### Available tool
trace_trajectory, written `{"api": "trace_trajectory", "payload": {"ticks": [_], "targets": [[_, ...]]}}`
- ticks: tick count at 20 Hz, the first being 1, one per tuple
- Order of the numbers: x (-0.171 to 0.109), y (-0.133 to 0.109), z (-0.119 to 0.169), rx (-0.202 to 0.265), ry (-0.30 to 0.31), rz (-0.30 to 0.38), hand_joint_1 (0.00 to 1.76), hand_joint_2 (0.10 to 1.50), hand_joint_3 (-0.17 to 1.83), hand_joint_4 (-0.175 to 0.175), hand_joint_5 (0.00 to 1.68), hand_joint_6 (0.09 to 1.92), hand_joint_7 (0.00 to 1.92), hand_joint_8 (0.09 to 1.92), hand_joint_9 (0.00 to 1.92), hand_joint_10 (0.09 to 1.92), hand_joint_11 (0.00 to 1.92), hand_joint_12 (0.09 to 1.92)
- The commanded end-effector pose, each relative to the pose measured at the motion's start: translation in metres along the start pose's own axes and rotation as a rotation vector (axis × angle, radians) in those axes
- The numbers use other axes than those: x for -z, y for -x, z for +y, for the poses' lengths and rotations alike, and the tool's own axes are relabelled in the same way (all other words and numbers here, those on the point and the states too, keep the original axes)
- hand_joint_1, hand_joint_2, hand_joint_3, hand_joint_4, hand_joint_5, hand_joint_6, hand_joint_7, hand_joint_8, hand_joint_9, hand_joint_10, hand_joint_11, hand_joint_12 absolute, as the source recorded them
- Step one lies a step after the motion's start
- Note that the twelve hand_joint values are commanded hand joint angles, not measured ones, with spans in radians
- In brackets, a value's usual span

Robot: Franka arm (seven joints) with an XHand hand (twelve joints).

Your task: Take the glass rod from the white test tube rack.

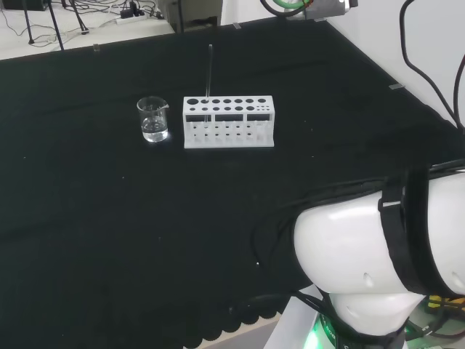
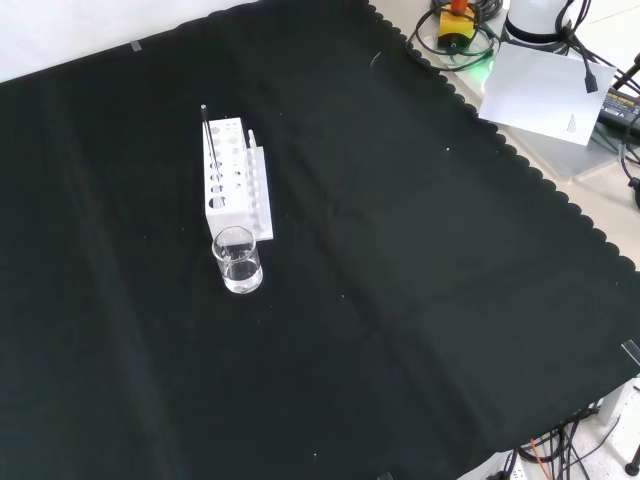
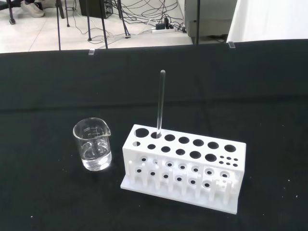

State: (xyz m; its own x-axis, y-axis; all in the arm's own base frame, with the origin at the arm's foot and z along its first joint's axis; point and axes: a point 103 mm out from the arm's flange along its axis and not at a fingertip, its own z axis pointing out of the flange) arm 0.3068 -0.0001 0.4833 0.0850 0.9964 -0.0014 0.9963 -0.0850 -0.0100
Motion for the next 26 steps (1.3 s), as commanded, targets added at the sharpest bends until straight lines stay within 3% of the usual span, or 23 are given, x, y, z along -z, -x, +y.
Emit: {"api": "trace_trajectory", "payload": {"ticks": [1, 5, 17, 26], "targets": [[0.0, -0.001, 0.0, -0.002, 0.011, -0.012, 0.58, 0.8, 0.64, -0.138, 0.0, 0.09, 0.0, 0.39, 0.01, 0.76, 0.0, 1.23], [0.001, -0.002, 0.0, -0.005, 0.011, -0.009, 0.56, 0.86, 0.54, -0.138, 0.0, 0.09, 0.0, 0.39, 0.0, 0.79, 0.0, 1.23], [0.0, 0.001, 0.01, -0.014, 0.016, -0.001, 0.52, 0.91, 0.5, -0.137, 0.0, 0.09, 0.0, 0.48, 0.03, 0.86, 0.0, 1.26], [-0.001, -0.005, 0.053, 0.02, 0.023, -0.007, 0.49, 0.94, 0.49, -0.139, 0.01, 0.09, 0.0, 0.55, 0.06, 0.87, 0.0, 1.29]]}}
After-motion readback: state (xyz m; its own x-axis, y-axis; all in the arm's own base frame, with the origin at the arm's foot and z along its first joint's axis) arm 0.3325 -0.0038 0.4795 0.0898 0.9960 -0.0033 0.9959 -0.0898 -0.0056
